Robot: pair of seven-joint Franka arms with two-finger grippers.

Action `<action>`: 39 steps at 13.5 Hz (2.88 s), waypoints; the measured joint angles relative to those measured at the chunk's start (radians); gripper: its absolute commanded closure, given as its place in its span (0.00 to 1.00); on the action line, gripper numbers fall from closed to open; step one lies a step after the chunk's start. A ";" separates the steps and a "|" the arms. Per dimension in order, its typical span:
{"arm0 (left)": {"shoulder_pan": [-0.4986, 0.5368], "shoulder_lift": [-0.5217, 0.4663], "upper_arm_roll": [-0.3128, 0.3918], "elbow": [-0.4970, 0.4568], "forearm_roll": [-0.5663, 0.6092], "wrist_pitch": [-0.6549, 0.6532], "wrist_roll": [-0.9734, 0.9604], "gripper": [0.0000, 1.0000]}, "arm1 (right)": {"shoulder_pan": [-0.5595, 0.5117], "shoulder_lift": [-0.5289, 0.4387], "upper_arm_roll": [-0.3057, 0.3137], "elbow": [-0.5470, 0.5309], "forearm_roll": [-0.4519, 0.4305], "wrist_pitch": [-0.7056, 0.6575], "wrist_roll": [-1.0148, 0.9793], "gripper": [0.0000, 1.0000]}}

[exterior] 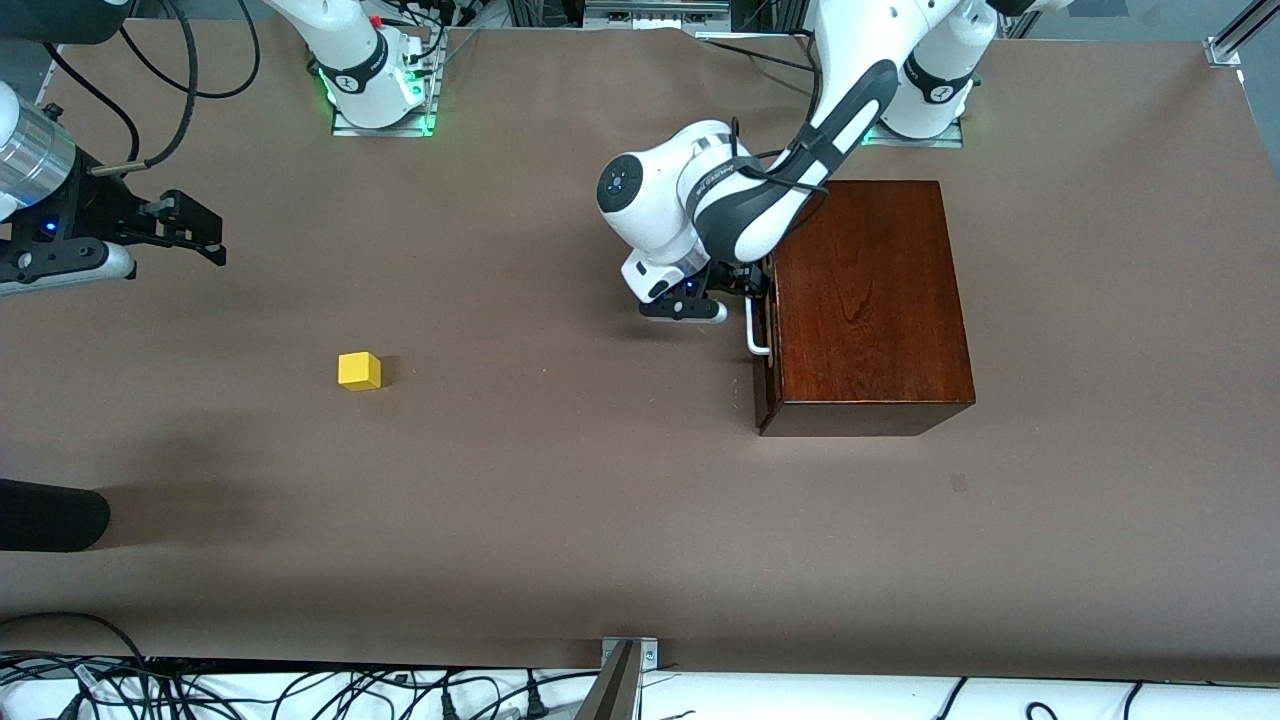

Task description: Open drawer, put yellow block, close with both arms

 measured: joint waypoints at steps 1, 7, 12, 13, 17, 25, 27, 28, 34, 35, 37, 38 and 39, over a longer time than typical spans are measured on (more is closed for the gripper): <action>0.000 0.000 0.000 0.000 0.000 0.013 -0.005 0.00 | 0.000 0.000 0.000 0.000 0.000 0.000 0.000 0.00; -0.022 -0.004 -0.001 0.001 0.000 0.110 -0.080 0.00 | -0.003 0.010 -0.013 0.000 0.000 0.003 0.000 0.00; -0.036 -0.006 0.004 0.001 0.002 0.169 -0.131 0.00 | -0.005 0.021 -0.023 0.000 -0.001 0.007 0.000 0.00; -0.040 -0.007 0.004 0.002 0.002 0.182 -0.136 0.00 | -0.005 0.021 -0.023 0.000 -0.002 0.007 0.000 0.00; -0.050 -0.005 0.004 0.013 0.000 0.199 -0.140 0.00 | -0.005 0.024 -0.022 0.000 -0.003 0.025 0.000 0.00; -0.087 0.037 0.009 0.091 -0.009 0.190 -0.156 0.00 | -0.007 0.056 -0.023 -0.001 -0.004 0.060 -0.001 0.00; -0.092 0.046 0.005 0.117 -0.019 0.185 -0.156 0.00 | -0.010 0.060 -0.023 -0.001 -0.007 0.057 -0.022 0.00; -0.099 0.054 0.002 0.141 -0.023 0.175 -0.152 0.00 | -0.010 0.060 -0.023 -0.001 -0.007 0.048 -0.040 0.00; -0.131 0.096 -0.007 0.247 -0.025 0.071 -0.051 0.00 | -0.009 0.098 -0.013 -0.036 -0.007 0.043 -0.055 0.00; -0.135 0.095 -0.010 0.261 -0.025 0.041 -0.033 0.00 | -0.009 0.114 -0.013 -0.060 -0.007 0.079 -0.048 0.00; -0.139 0.096 -0.016 0.290 -0.025 -0.038 0.026 0.00 | -0.009 0.141 -0.013 -0.127 -0.007 0.166 -0.018 0.00; -0.139 0.095 -0.016 0.321 -0.025 -0.089 0.061 0.00 | -0.009 0.150 -0.013 -0.163 -0.007 0.210 -0.013 0.00; -0.138 0.092 -0.016 0.367 -0.028 -0.145 0.096 0.00 | -0.009 0.155 -0.013 -0.204 -0.007 0.256 -0.011 0.00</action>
